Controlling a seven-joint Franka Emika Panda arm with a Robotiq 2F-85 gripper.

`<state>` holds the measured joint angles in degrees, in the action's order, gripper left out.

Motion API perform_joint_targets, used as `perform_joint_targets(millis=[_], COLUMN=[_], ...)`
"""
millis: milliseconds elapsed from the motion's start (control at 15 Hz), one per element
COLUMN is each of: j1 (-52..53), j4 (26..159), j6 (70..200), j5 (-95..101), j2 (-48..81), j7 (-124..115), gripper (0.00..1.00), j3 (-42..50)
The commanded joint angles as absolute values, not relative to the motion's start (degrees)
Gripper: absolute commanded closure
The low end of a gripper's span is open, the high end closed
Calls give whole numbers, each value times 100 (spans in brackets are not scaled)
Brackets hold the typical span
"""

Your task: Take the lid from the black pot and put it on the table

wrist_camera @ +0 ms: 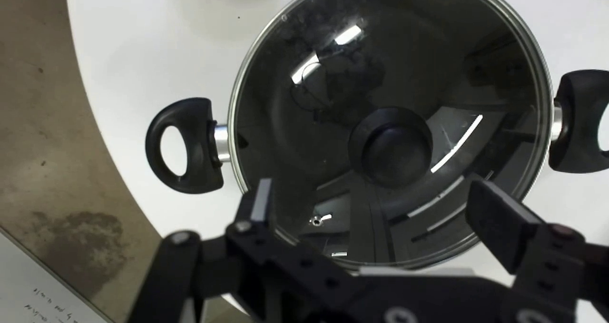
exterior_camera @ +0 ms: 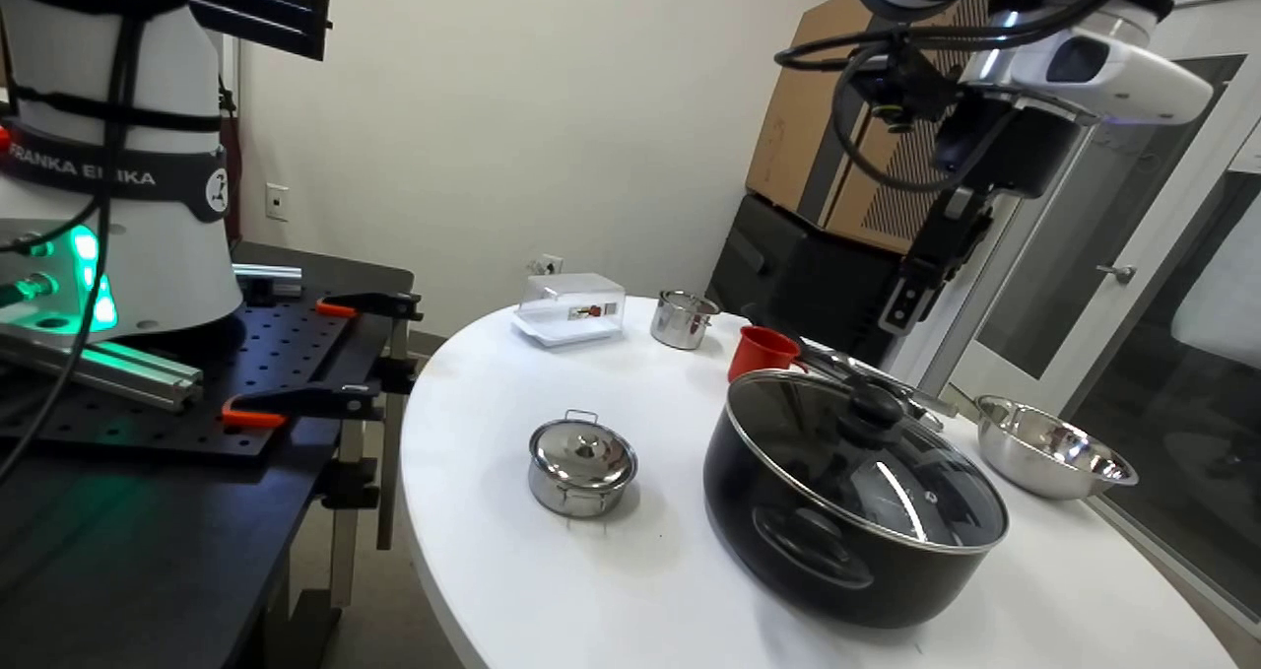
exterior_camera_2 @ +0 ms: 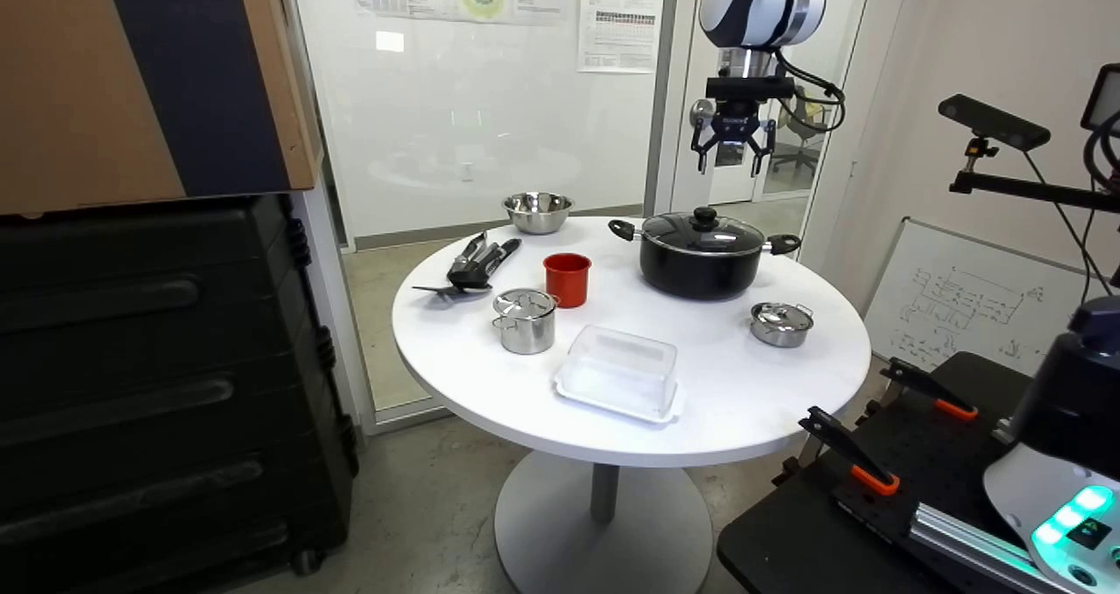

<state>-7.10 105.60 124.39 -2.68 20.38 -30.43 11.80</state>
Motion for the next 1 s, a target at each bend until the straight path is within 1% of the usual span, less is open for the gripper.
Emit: perform_joint_targets(millis=[0,933], j1=[-733,-709], j4=[10463,10516], j6=[12324,12474], j5=[-409,-424], j2=[2181,2429], j7=[-3095,-2958], gripper=[0,0], j3=[1194,1150])
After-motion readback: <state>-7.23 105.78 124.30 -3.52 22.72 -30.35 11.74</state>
